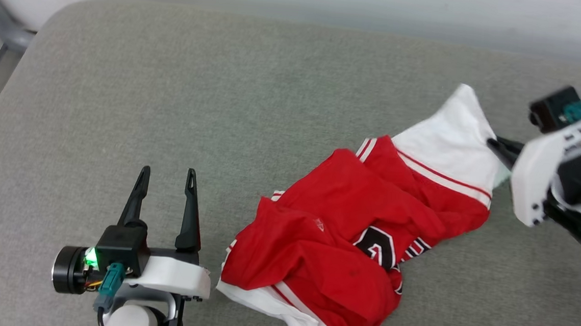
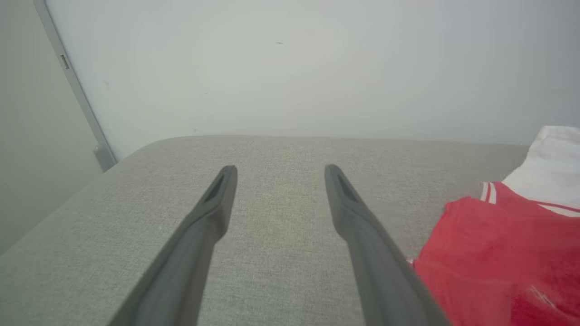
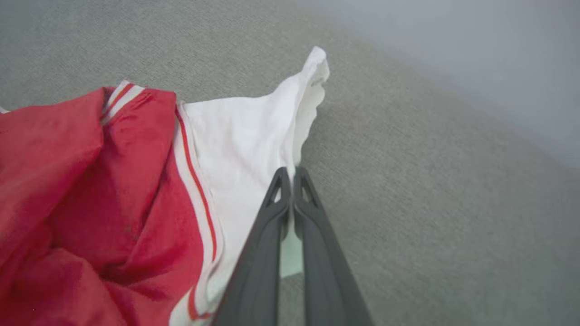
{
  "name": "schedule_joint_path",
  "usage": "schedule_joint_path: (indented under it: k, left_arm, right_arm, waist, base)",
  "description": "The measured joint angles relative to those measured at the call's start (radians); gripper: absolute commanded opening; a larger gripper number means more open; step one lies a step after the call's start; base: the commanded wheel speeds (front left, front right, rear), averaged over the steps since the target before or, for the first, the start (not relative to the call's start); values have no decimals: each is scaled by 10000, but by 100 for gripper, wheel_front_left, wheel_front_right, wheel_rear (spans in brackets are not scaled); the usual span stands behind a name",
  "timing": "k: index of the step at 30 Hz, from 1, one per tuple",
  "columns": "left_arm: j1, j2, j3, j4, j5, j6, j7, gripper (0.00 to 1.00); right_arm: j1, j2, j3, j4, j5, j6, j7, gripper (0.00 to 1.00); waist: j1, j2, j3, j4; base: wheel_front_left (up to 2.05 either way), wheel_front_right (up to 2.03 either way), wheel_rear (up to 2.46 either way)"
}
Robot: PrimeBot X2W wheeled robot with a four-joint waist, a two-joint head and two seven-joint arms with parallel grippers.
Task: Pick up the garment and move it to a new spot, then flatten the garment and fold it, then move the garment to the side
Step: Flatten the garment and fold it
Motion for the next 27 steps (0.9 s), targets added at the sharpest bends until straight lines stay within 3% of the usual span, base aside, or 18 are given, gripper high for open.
schedule_joint_path:
  k: [12, 26, 27]
  left_arm:
    - [586, -2, 253, -12, 31, -25, 0, 100]
    - [872, -4, 349, 19, 107, -132, 0, 100]
    - [900, 0, 380, 21, 115, -132, 0, 100]
  right_arm:
    - [3122, -1473, -1611, 77, 1402, 2, -1450, 0]
    - [6958, -1716, -3277, 1055, 2336, 0, -2217, 0]
    - [7019, -1615, -3369, 1066, 2353, 0, -2259, 24]
  waist:
    - [0, 0, -806, -678]
    - [-1, 0, -1221, -851]
    - [-2, 0, -1247, -871]
  base:
    - [0, 0, 0]
    - [0, 0, 0]
    - [0, 0, 0]
